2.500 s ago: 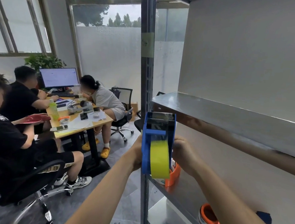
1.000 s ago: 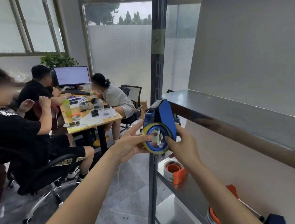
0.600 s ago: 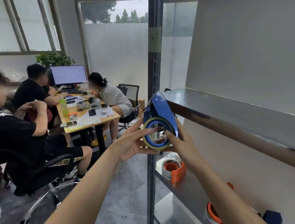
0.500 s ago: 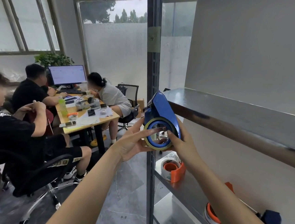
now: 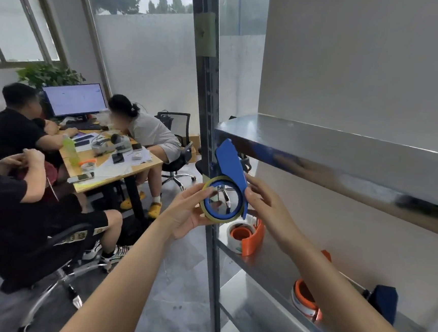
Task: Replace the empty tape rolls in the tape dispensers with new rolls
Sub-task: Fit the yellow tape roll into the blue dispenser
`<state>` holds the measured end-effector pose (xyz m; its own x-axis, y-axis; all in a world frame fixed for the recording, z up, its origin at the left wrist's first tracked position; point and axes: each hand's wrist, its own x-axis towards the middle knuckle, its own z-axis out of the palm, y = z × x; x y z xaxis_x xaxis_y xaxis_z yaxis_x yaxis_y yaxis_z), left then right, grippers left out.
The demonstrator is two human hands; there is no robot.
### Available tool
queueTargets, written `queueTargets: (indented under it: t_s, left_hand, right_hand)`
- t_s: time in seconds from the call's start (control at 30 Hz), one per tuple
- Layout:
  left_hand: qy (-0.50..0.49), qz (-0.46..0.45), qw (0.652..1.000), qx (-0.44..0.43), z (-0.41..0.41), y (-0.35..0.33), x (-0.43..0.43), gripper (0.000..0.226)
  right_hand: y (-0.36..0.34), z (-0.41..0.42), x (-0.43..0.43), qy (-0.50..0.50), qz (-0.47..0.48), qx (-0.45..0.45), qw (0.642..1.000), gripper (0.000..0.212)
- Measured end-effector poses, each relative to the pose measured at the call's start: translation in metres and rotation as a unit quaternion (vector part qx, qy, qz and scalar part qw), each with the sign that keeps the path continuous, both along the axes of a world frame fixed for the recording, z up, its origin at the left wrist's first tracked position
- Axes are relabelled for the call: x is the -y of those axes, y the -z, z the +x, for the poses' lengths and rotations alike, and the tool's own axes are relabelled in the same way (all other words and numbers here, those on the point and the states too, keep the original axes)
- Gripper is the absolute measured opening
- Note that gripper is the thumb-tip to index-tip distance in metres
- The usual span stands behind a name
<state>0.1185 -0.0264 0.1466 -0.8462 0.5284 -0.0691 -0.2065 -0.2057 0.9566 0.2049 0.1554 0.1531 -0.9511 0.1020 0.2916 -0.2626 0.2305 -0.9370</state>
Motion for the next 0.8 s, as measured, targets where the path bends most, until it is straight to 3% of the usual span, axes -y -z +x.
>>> queueTargets:
  t_s: [0.1,0.23,0.33,0.5,0.73,0.8]
  left_hand:
    - [-0.006,-0.026,1.000,0.014,-0.001,0.009,-0.009,0.044]
    - [-0.016,-0.056,0.998,0.020,-0.004,0.022,-0.028,0.028]
    - [-0.013,-0.073,0.997,0.035,-0.004,0.031,-0.047,0.028]
    - [0.031,-0.083,0.992,0.088,-0.006,0.062,-0.081,0.059]
    - [0.068,-0.096,0.980,0.163,-0.010,0.099,-0.118,0.033]
    - [0.079,-0.099,0.974,0.188,-0.012,0.113,-0.122,0.030]
  right_hand:
    - [0.014,0.003,-0.006,0.028,-0.013,0.013,0.999,0.039]
    - [0.033,0.010,-0.018,0.062,-0.049,0.029,0.996,0.038]
    - [0.046,0.016,-0.031,0.098,-0.067,0.042,0.992,0.036]
    - [0.067,0.030,-0.053,0.153,-0.086,0.056,0.983,0.028]
    - [0.106,0.036,-0.074,0.252,-0.097,0.127,0.954,0.012]
    - [0.120,0.034,-0.076,0.263,-0.105,0.149,0.947,0.019]
